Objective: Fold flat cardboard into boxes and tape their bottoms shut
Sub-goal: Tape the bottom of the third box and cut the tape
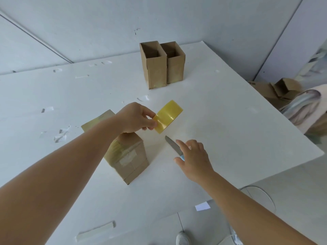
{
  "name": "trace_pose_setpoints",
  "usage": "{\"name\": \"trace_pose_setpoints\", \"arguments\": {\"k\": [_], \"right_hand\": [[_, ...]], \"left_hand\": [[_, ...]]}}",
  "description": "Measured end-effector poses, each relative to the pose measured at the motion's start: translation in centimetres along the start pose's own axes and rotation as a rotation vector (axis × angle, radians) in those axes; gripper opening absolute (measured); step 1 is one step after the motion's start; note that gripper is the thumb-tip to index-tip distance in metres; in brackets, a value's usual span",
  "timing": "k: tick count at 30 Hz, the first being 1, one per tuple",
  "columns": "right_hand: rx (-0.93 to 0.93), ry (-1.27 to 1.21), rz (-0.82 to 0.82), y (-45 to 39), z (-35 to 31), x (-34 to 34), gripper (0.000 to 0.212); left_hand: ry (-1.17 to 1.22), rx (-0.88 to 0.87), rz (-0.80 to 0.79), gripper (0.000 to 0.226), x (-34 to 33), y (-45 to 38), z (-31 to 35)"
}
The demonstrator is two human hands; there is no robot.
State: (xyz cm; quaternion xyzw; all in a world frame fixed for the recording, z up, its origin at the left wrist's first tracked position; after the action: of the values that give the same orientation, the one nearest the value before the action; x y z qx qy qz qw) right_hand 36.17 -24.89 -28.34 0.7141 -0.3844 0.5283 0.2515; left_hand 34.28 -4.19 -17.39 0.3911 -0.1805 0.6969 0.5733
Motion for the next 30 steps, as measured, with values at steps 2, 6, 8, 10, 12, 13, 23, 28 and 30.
{"name": "trace_pose_setpoints", "arguments": {"k": [2, 6, 8, 10, 12, 13, 23, 28, 30], "right_hand": [[-0.036, 0.021, -0.07, 0.5, 0.3, -0.7, 0.041], [-0.065, 0.066, -0.074, 0.5, 0.3, -0.7, 0.038], [-0.077, 0.033, -0.041, 0.5, 0.1, 0.1, 0.036], [-0.078, -0.058, -0.005, 0.8, -0.4, 1.3, 0.036], [-0.061, -0.134, 0.032, 1.5, -0.9, 2.8, 0.034], [-0.042, -0.15, 0.048, 1.9, -1.2, 3.6, 0.033], [0.102, -0.126, 0.164, 4.3, -4.1, 10.1, 0.041], [0.2, 0.083, 0.167, 3.3, -6.5, 11.4, 0.049], [0.219, 0.153, 0.141, 2.9, -7.4, 11.6, 0.052]], "left_hand": [[0.011, -0.003, 0.0, 0.013, 0.0, 0.1, -0.1], [0.028, -0.002, 0.003, 0.01, -0.1, 0.0, -0.2], [0.039, 0.005, 0.006, 0.01, 0.0, -0.1, -0.2], [0.043, 0.014, 0.007, 0.008, 0.1, -0.2, -0.3], [0.044, 0.015, 0.0, 0.008, 0.0, -0.2, -0.3], [0.047, 0.014, -0.001, 0.009, 0.0, -0.3, -0.3], [0.05, 0.009, 0.024, 0.01, 0.1, 0.0, -0.2], [0.051, -0.006, 0.031, 0.01, 0.1, 0.1, -0.2], [0.06, -0.013, 0.035, 0.011, 0.1, 0.1, -0.2]]}}
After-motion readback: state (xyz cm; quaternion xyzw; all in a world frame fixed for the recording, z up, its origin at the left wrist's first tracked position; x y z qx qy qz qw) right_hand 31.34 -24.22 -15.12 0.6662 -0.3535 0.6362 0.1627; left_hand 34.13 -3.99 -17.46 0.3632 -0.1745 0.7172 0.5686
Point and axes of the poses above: each hand's wrist, its own y-axis away from the middle knuckle, its own x-axis out of the back of the hand, z = x × y, the point moved 4 cm from there along -y, towards the middle knuckle, and after that the axes turned 6 degrees about z, right-handed, at the moved point
